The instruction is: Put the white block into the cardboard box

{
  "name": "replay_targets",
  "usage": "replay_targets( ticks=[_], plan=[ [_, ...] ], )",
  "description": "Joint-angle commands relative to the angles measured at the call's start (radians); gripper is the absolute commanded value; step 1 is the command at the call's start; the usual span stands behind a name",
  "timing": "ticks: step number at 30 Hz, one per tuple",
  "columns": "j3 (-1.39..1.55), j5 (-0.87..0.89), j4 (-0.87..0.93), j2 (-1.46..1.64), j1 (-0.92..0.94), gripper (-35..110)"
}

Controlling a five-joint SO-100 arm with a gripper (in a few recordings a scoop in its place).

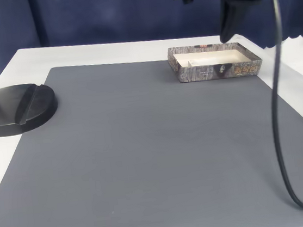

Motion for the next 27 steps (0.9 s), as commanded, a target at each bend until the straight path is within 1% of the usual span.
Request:
replay_targets(
  ticks=[1,6,11,13,17,21,24,27],
  plan=[
    [0.187,-0.189,0.005,0.213,-0.207,-2],
    [0.353,-0.437,-0.031,0.347,-0.448,-2],
    [0.448,-0.574,-0.071,0.460,-0.592,-2],
    [0.486,-0.581,-0.083,0.506,-0.626,-2],
    [0.609,-0.583,-0.163,0.617,-0.701,-2],
    [0.739,-0.652,-0.255,0.709,-0.772,-2],
    [0.831,-0.681,-0.310,0.798,-0.796,-2],
    [0.917,-0.695,-0.321,0.904,-0.801,-2]
  ],
)
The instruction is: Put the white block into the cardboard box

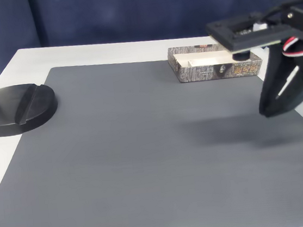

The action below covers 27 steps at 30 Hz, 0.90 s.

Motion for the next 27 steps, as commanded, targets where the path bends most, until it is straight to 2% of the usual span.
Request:
replay_targets(
  ticks=[1,13,27],
  plan=[
    [0.100,-0.028,-0.037,0.144,-0.014,-2],
    [0.423,-0.034,-0.146,0.482,-0.041,-2],
    [0.561,-0.003,-0.152,0.706,-0.014,-2]
  ],
)
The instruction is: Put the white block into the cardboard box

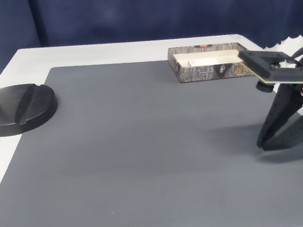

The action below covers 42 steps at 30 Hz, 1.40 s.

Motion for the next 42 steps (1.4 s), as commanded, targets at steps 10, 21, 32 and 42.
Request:
replay_targets(
  ticks=[10,21,32,42],
  plan=[
    [0.060,0.000,0.008,0.114,0.026,-2],
    [0.115,-0.012,-0.048,0.114,0.029,-2],
    [0.115,-0.049,0.044,0.114,0.037,-2],
    [0.115,-0.066,0.048,0.114,0.032,-2]
  ],
)
